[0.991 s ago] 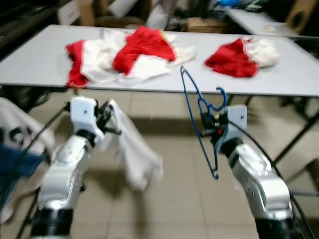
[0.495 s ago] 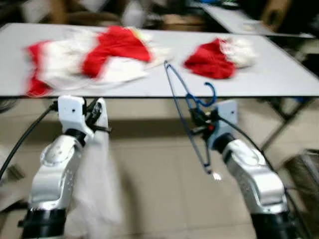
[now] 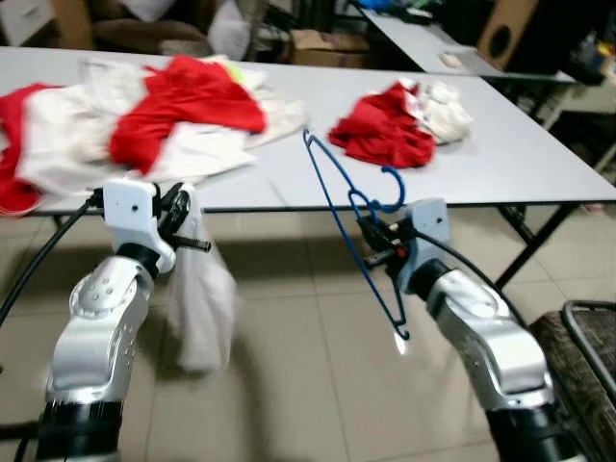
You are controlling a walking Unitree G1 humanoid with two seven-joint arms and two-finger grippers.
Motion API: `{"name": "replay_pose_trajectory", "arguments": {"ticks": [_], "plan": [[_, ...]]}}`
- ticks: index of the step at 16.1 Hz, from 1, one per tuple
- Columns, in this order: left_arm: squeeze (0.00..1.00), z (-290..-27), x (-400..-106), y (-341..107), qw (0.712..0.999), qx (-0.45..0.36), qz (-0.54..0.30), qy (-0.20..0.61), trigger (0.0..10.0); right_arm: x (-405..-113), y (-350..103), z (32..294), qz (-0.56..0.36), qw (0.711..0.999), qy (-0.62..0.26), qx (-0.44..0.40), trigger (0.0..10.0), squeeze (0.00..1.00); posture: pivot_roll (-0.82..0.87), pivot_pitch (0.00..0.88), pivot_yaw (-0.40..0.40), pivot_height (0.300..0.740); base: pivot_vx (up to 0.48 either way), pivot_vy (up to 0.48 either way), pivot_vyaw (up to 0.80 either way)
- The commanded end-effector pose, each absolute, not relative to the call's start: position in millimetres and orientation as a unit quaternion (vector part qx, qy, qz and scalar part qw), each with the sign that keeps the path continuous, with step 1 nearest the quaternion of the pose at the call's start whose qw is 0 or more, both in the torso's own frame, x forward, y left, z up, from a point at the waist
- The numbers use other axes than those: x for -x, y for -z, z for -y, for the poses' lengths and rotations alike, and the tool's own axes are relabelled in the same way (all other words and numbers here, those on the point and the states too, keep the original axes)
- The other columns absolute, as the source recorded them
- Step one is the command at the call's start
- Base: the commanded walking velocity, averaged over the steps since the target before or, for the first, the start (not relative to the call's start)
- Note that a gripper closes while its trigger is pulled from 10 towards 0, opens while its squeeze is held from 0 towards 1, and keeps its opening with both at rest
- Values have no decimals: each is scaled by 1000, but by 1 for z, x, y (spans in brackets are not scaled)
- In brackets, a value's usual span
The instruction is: Hang hanger
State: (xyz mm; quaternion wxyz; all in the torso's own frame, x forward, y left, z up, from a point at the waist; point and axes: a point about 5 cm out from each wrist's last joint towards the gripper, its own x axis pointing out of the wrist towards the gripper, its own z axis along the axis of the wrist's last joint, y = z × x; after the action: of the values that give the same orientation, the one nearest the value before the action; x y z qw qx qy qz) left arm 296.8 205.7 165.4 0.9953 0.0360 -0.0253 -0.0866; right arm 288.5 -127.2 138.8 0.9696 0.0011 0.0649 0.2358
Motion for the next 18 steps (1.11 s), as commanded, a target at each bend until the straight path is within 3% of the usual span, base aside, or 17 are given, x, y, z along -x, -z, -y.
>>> {"name": "replay_pose_trajectory", "arguments": {"ticks": [1, 3, 10, 16, 17, 18], "plan": [[0, -197, -300, -173, 993, -41, 43, 105, 10000, -289, -142, 142, -58, 977, -205, 7, 10000, 0, -10, 0, -45, 740, 379, 0, 0], [0, -194, -302, -175, 992, -38, 47, 108, 10000, -290, -141, 140, -62, 977, -204, 9, 10000, 0, -6, 0, -47, 740, 386, 0, 800], [0, -197, -303, -179, 992, -49, 53, 108, 10000, -289, -141, 133, -56, 968, -245, 7, 10000, 0, 7, 0, -52, 740, 386, 0, 0], [0, -197, -319, -199, 986, -72, 74, 134, 10000, -276, -156, 149, -51, 925, -371, 57, 10000, 0, -7, 0, -33, 740, 390, 0, 0], [0, -198, -331, -213, 982, -77, 92, 144, 10000, -268, -167, 161, -58, 893, -438, 88, 10000, 0, -14, 0, -29, 740, 390, 0, 0], [0, -198, -335, -219, 981, -77, 98, 146, 10000, -265, -171, 164, -61, 881, -460, 97, 10000, 0, -15, 0, -30, 740, 390, 0, 0]]}}
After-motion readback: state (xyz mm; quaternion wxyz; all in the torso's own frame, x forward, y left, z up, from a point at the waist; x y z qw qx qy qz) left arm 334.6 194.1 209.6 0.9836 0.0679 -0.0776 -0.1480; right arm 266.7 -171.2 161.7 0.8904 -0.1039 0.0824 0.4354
